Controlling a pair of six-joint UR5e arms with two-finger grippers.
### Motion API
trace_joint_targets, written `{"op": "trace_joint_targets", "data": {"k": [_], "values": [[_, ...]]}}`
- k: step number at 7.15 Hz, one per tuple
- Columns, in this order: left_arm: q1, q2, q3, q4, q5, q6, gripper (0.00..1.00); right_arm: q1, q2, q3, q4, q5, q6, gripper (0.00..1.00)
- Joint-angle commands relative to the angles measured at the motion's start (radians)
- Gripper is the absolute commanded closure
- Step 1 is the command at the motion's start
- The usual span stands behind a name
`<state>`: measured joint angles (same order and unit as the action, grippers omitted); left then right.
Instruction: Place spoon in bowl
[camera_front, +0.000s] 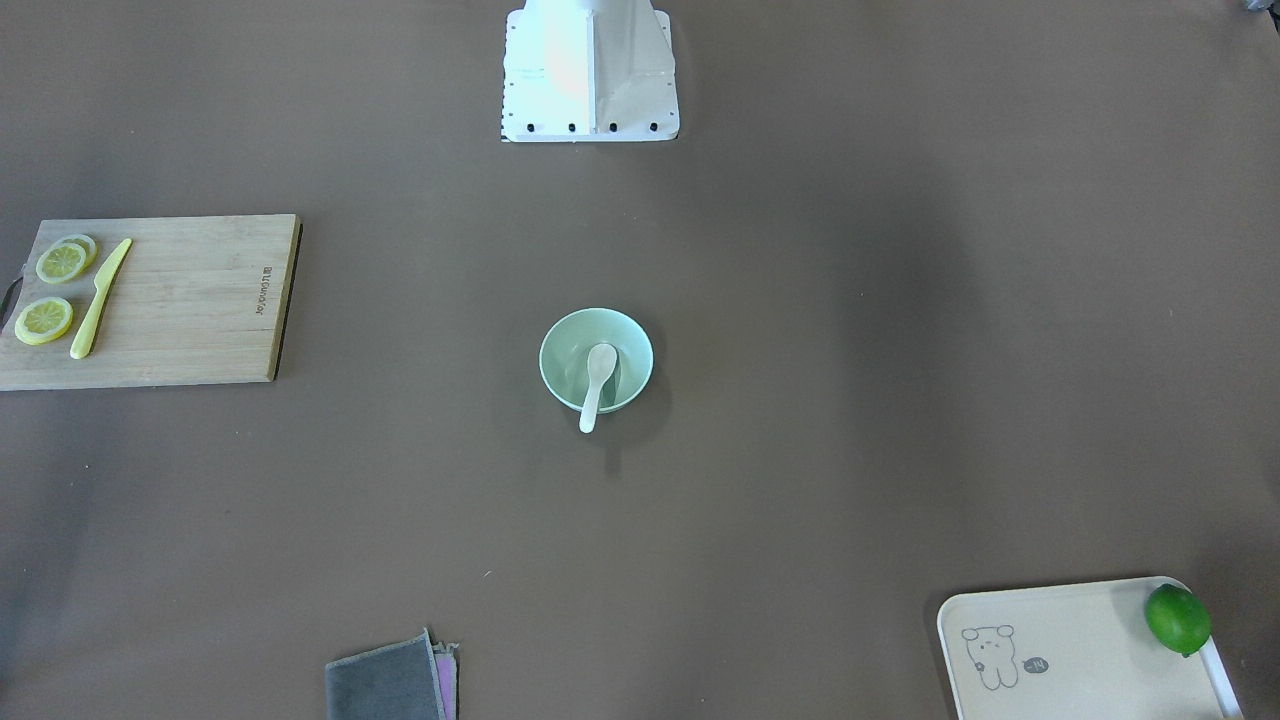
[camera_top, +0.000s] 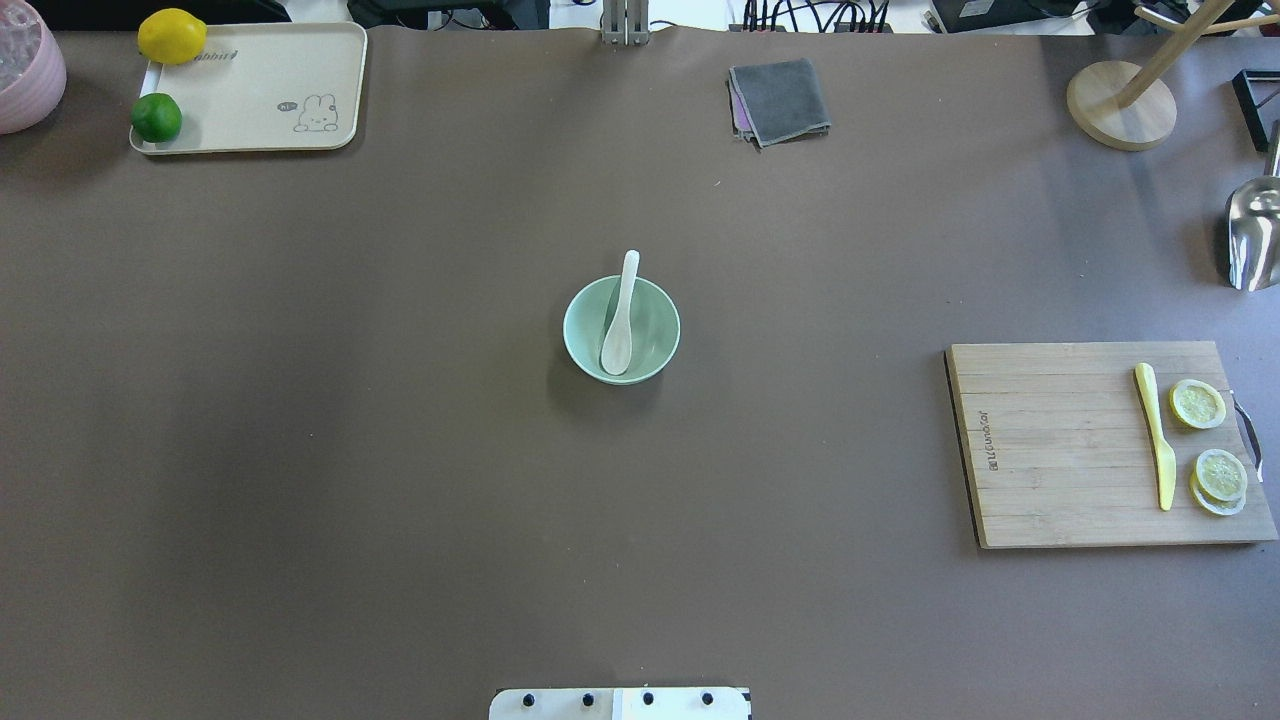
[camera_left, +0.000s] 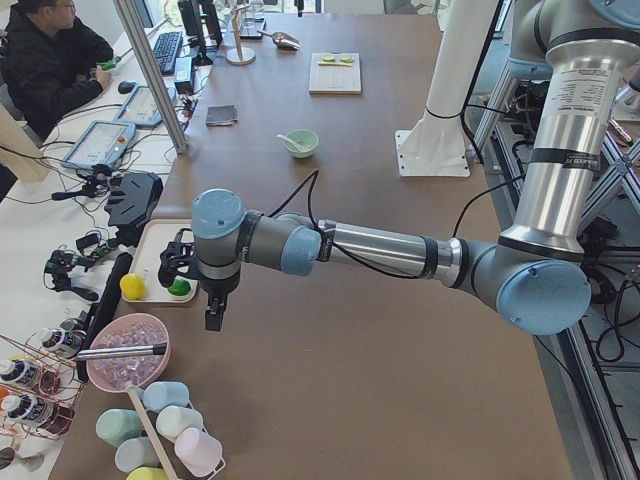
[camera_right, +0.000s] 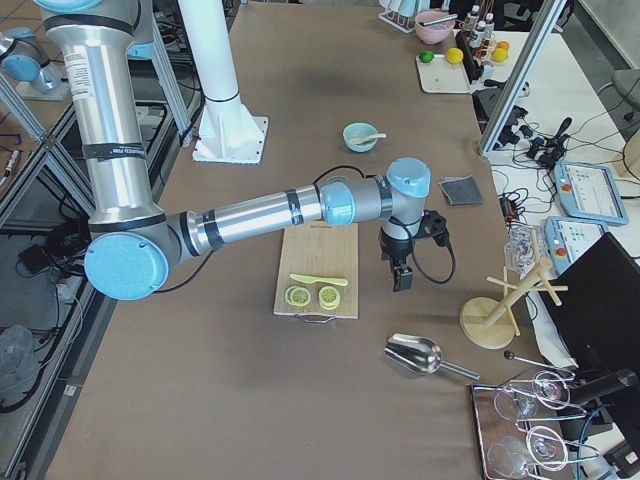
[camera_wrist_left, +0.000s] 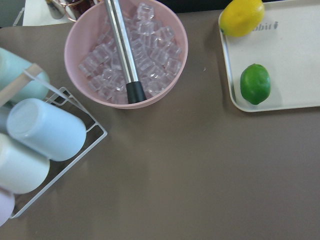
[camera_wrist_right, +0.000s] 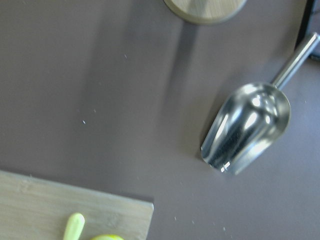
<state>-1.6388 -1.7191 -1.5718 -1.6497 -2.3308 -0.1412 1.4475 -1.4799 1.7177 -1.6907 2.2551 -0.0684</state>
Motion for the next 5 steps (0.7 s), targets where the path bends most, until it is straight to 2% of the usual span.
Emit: {"op": "trace_joint_targets", "data": {"k": [1, 5], "values": [[-0.019, 0.062, -0.039, 0.022, -0.021, 0.011, 0.02, 0.062, -0.118, 0.005, -0.034, 0.072, -0.079, 0.0], [0.008, 0.079, -0.033, 0.019, -0.021, 0.011, 0.02, 0.091, -0.138, 0.0, -0.043, 0.072, -0.064, 0.0]]}}
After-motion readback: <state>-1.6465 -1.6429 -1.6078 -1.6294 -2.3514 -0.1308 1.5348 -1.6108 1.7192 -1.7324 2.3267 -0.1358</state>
